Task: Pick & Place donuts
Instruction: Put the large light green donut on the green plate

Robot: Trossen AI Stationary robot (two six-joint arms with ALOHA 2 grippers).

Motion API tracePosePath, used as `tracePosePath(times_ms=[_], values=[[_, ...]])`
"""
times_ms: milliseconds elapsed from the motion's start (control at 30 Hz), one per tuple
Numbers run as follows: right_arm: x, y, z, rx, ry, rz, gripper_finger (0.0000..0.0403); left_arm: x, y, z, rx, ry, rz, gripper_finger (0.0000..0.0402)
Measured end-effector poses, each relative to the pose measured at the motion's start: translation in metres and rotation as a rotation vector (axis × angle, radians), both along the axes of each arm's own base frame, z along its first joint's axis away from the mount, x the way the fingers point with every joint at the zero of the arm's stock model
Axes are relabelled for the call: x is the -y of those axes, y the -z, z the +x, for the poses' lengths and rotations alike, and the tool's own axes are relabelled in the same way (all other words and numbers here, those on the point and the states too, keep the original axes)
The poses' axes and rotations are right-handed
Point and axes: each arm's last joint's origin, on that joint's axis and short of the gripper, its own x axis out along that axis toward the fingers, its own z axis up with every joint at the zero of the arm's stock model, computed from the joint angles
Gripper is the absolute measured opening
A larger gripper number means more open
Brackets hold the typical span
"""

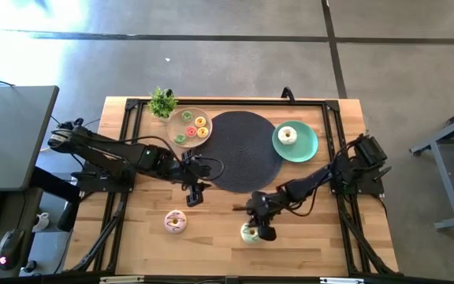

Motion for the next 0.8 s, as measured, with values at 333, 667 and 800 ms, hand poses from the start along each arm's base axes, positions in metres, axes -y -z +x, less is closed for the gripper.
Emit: tracePosePath(times_ms=[333,667,800], values=[[0.06,-0.064,-0.03,-0.064,0.129,-0.119,0.0009,-0.003,-0.001,0.0,0.015,-0.049,0.05,0.0179],[0.145,-0.122,-0.113,-0.177,0.858,-0.66,0.0008,-0.003,-0.001,0.001,0.022,-0.064,0.068,0.0179],[0.163,-0.122,-0.122,-0.246,0.962,-0.651,0.001,-0.003,-0.001,0.001,0.022,-0.065,0.068,0.0179]])
